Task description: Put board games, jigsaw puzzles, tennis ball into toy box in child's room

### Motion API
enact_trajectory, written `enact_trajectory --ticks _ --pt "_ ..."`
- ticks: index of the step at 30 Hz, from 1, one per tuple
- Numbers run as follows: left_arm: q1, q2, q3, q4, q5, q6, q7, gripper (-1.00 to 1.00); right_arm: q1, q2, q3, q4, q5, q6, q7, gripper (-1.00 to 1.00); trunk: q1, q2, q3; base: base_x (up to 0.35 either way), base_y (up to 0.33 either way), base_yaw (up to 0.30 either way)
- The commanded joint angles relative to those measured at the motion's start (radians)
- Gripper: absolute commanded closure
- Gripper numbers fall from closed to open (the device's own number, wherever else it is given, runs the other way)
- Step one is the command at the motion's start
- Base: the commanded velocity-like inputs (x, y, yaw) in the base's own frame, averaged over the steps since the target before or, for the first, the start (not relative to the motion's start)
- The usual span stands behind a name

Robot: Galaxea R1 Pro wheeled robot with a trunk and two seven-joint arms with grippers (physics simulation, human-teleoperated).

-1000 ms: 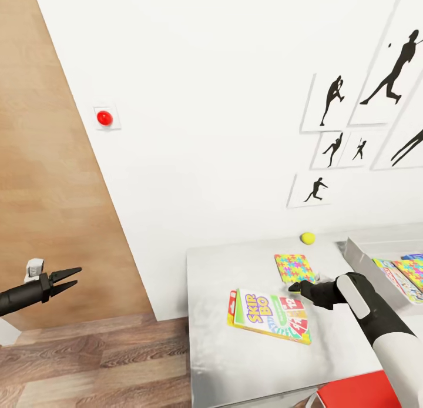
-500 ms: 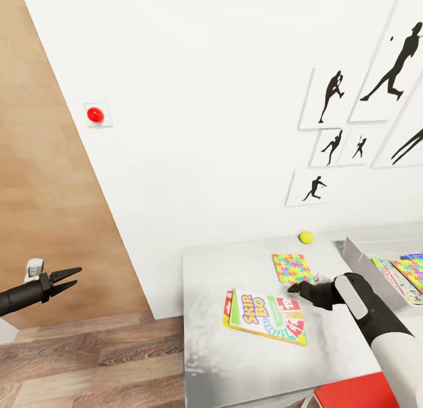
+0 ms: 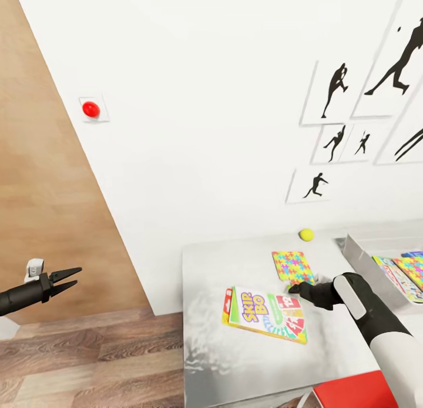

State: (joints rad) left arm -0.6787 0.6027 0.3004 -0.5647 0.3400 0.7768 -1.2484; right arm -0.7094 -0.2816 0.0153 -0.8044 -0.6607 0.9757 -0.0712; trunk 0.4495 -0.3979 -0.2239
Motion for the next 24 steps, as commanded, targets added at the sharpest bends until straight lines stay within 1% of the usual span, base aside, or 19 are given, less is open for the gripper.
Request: enact_trajectory --ticks 1,9,17,24 --pt "-0.001 0.000 0.000 0.000 0.002 0.009 -0.002 -1.00 -0.001 0.000 0.002 -0.001 -0.008 0.003 -0.007 -1.00 0.001 -0.002 -0.003 0.001 -0.001 0.000" --pt "-0.001 0.000 0.000 0.000 0.002 0.009 -0.002 -1.00 -0.001 0.002 0.002 -0.001 -0.008 0.003 -0.007 -1.00 0.001 -0.002 -0.009 0.000 0.009 0.000" --pt "-0.001 0.000 0.000 0.000 0.002 0.009 -0.002 -1.00 -0.001 0.002 0.002 -0.001 -0.008 0.003 -0.007 -1.00 0.001 -0.002 -0.010 0.000 0.100 0.000" --pt "-0.001 0.000 0.000 0.000 0.003 0.009 -0.002 -1.00 -0.001 0.002 0.002 -0.001 -0.009 0.003 -0.007 -1.00 0.001 -0.002 -0.010 0.000 0.040 0.000"
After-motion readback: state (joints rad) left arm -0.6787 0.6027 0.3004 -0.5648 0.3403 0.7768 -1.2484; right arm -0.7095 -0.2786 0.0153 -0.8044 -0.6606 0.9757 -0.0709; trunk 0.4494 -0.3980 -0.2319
